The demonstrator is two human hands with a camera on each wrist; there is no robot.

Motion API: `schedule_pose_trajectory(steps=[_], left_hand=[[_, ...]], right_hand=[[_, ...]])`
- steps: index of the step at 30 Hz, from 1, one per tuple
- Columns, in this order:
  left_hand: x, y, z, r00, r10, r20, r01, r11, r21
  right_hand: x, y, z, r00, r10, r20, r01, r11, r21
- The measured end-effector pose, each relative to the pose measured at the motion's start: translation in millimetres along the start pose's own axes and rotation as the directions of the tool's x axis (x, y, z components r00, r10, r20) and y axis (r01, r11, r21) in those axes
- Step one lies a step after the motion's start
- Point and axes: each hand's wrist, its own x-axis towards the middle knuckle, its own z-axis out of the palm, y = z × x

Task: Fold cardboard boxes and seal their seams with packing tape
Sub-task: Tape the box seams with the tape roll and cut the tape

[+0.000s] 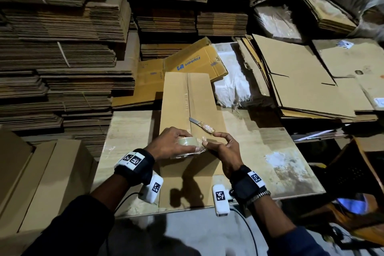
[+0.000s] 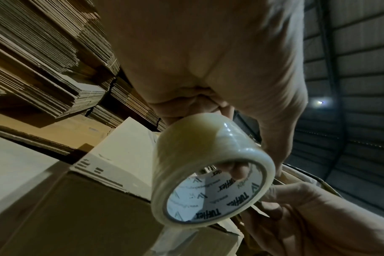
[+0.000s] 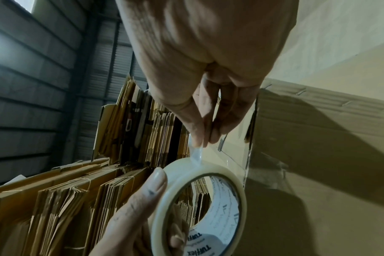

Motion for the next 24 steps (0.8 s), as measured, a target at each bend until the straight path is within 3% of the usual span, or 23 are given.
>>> schedule_pose_trajectory(steps=[4, 10, 15, 24], left_hand=[[2, -4, -4, 1.000, -0.017, -0.006, 0.017, 0.991, 0.131], [-17, -39, -57, 0.987, -0.129, -0.098, 0.154, 0.941, 0.302], [-19, -67, -71, 0.971, -0.147, -0.188, 0.214, 0.888, 0.408], [-5, -112, -58, 0.974, -0.165, -0.157, 0.212, 0.909, 0.359]], right_hand=[[6, 1, -13, 0.995, 0.011, -0.099, -0.007, 0.999, 0.041], [17, -11, -86, 0.944, 0.040, -0.328, -0.008, 0.995, 0.100], [22, -2, -83, 0.945, 0.066, -0.320, -0.037, 0.995, 0.097], [31, 15, -75, 0.939, 0.155, -0.308, -0.096, 0.975, 0.199]])
